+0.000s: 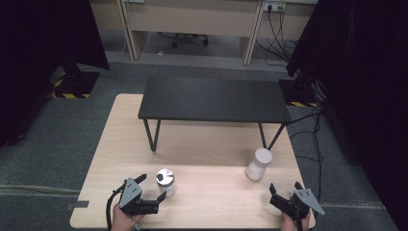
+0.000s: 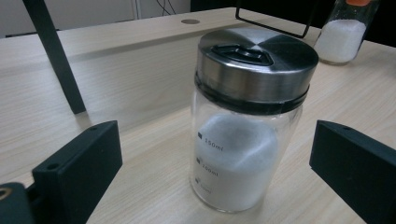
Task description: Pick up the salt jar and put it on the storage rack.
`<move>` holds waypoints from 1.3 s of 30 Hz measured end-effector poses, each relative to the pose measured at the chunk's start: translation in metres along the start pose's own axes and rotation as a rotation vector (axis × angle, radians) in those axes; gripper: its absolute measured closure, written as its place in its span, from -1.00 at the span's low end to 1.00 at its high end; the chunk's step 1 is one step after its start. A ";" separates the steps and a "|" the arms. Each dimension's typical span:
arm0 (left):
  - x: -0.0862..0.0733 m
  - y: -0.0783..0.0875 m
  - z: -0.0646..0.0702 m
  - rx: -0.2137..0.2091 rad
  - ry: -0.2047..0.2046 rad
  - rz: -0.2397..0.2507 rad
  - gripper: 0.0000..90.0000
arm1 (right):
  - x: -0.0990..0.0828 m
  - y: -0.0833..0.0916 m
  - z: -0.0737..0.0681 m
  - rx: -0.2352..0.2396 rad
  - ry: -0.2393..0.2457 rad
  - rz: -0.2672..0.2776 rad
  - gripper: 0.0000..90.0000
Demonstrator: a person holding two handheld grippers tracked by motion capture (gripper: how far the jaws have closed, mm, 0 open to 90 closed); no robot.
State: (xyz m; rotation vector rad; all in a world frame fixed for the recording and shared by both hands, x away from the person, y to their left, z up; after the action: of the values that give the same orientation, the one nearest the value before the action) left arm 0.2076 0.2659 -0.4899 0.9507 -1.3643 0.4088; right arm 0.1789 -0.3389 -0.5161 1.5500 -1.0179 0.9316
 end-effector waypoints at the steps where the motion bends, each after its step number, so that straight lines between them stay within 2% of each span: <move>1: 0.000 0.000 0.000 0.000 0.000 0.000 -0.96 | 0.000 0.000 0.000 0.000 0.002 -0.001 -0.99; 4: 0.002 -0.005 0.004 -0.005 -0.011 -0.005 -0.96 | 0.000 0.000 0.000 0.000 0.004 -0.002 -0.99; 7: 0.003 -0.010 0.008 -0.009 -0.048 -0.007 -0.95 | 0.000 0.000 0.000 0.003 0.001 0.000 -0.99; 13: 0.004 -0.017 0.009 -0.018 -0.061 -0.012 -0.94 | 0.000 0.000 -0.001 0.000 0.006 0.002 -0.99; 15: 0.004 -0.018 0.010 -0.017 -0.059 -0.012 -0.95 | -0.001 0.000 -0.001 -0.001 0.007 0.002 -0.99; 18: 0.003 -0.024 0.010 -0.012 -0.024 -0.001 -0.95 | 0.000 0.000 -0.001 0.000 0.006 0.000 -0.99; 22: 0.003 -0.027 0.010 -0.016 -0.025 -0.007 -0.94 | 0.000 0.000 -0.001 0.000 0.009 -0.002 -0.99; 27: 0.002 -0.030 0.013 -0.020 -0.033 -0.005 -0.86 | 0.000 0.000 -0.001 0.000 0.009 -0.002 -0.99; 39: 0.004 -0.036 0.016 -0.010 -0.051 -0.004 -0.50 | 0.001 -0.001 -0.003 -0.006 0.029 -0.012 -0.99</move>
State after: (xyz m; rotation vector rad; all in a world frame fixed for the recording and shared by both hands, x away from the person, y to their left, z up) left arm 0.2253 0.2316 -0.4997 0.9612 -1.4092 0.3758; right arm 0.1800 -0.3364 -0.5149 1.5319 -0.9893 0.9400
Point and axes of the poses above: each handheld gripper's, and its own axes: y roughly backward along the jaws, x roughly out of its top, z roughly to its right, the point moved 2 cm from there along -y, roughly forward along the jaws, and after that the axes turned 7 degrees about -y, right-handed, at the moved point
